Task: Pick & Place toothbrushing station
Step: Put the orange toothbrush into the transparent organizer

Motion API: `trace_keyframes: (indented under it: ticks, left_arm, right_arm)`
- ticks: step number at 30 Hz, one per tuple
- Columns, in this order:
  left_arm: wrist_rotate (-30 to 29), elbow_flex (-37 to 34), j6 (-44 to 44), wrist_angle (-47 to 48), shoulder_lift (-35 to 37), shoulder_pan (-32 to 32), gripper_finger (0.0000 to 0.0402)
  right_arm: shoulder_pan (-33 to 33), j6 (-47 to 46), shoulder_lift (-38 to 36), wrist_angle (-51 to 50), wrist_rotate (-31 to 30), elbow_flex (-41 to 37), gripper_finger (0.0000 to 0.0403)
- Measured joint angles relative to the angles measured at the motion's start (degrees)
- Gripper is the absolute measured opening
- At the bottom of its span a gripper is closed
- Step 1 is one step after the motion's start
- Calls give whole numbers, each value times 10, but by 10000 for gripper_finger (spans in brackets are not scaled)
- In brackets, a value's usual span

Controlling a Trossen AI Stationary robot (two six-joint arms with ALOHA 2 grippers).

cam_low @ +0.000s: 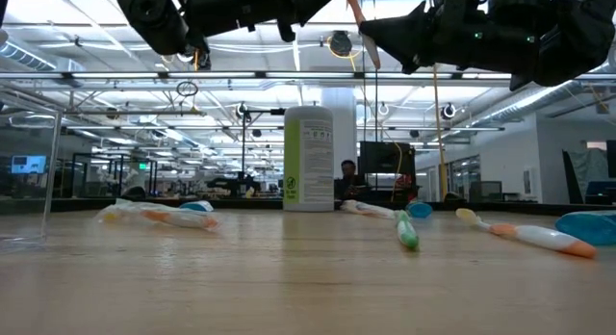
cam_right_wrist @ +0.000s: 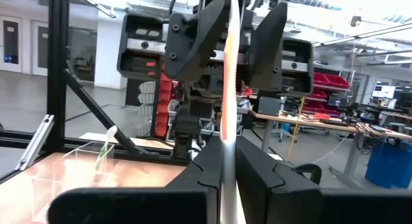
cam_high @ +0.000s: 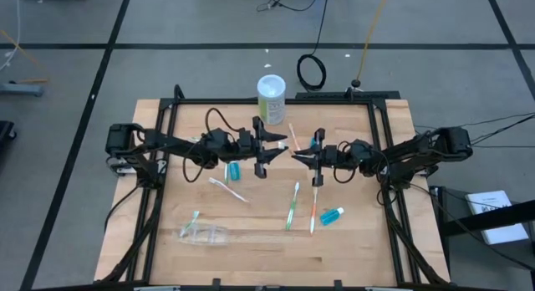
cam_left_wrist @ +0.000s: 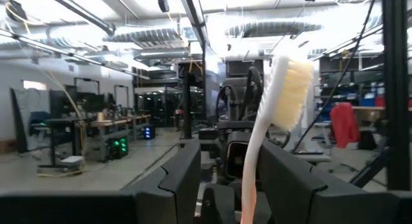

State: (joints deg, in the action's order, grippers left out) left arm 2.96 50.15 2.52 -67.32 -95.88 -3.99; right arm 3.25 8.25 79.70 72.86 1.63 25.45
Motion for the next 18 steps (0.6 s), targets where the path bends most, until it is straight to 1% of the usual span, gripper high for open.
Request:
trace_keyframes:
  ticks: [4, 6, 9, 14, 16, 18]
  left_arm:
    - [12, 10, 1, 16, 0, 2, 153]
    - [24, 15, 2, 19, 0, 3, 138]
    - [44, 22, 2, 21, 0, 3, 98]
    - [47, 26, 6, 22, 0, 2, 19]
    - [44, 26, 3, 22, 0, 2, 15]
    - [41, 26, -2, 26, 0, 2, 25]
  right_arm:
    - [0, 0, 0, -1, 0, 0, 17]
    - [0, 0, 0, -2, 0, 0, 17]
    - [0, 0, 0, -8, -2, 0, 17]
    - [0, -1, -1, -12, -2, 1, 17]
    - [0, -2, -1, -13, -2, 1, 17]
    - [0, -2, -1, -15, -2, 1, 20]
